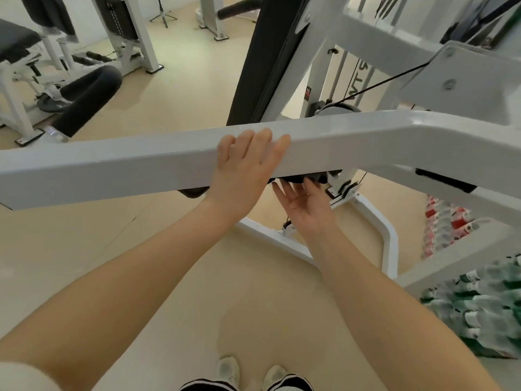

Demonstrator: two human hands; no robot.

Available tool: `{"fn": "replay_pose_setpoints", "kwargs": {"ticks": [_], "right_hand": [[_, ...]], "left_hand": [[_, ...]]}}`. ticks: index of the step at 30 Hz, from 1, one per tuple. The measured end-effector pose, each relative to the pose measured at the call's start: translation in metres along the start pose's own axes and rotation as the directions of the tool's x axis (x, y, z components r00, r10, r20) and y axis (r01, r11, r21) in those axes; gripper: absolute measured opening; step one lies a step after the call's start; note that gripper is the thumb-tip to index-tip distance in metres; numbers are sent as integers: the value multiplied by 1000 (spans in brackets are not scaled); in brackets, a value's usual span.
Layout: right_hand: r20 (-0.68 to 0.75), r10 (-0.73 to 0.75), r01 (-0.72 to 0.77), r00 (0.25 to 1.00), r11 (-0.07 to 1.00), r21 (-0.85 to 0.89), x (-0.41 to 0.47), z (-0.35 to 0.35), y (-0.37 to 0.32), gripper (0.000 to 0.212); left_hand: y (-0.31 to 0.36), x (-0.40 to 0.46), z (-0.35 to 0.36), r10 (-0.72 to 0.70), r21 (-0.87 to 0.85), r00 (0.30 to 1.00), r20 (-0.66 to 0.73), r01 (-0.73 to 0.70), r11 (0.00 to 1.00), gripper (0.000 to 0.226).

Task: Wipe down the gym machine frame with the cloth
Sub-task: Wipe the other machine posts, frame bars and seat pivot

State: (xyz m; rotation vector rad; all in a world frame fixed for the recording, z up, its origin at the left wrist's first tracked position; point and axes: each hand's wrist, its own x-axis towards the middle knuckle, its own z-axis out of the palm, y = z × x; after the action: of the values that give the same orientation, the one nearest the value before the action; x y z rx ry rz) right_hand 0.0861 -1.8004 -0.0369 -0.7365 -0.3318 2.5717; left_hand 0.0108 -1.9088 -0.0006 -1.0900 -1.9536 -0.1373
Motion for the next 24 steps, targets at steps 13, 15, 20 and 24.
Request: {"fn": "replay_pose_setpoints", "kwargs": {"ticks": [13,15,20,24], "right_hand": [[-144,-203,210,969,977,32,15,-10,-51,22],[-137,-193,208,972,973,102,18,-12,-65,21],[-39,-11,12,999,1000,17,27,-3,-36,24],[-13,62,-63,998,996,-64,29,-12,-55,29]], "left_hand": [[7,15,12,134,-93,991,-20,-136,986,52],[15,18,14,132,-82,991,-27,-133,988,53],[46,42,10,146,-134,989,-9,-146,980,55],[77,64,10,134,-153,991,-26,-136,979,46]]}}
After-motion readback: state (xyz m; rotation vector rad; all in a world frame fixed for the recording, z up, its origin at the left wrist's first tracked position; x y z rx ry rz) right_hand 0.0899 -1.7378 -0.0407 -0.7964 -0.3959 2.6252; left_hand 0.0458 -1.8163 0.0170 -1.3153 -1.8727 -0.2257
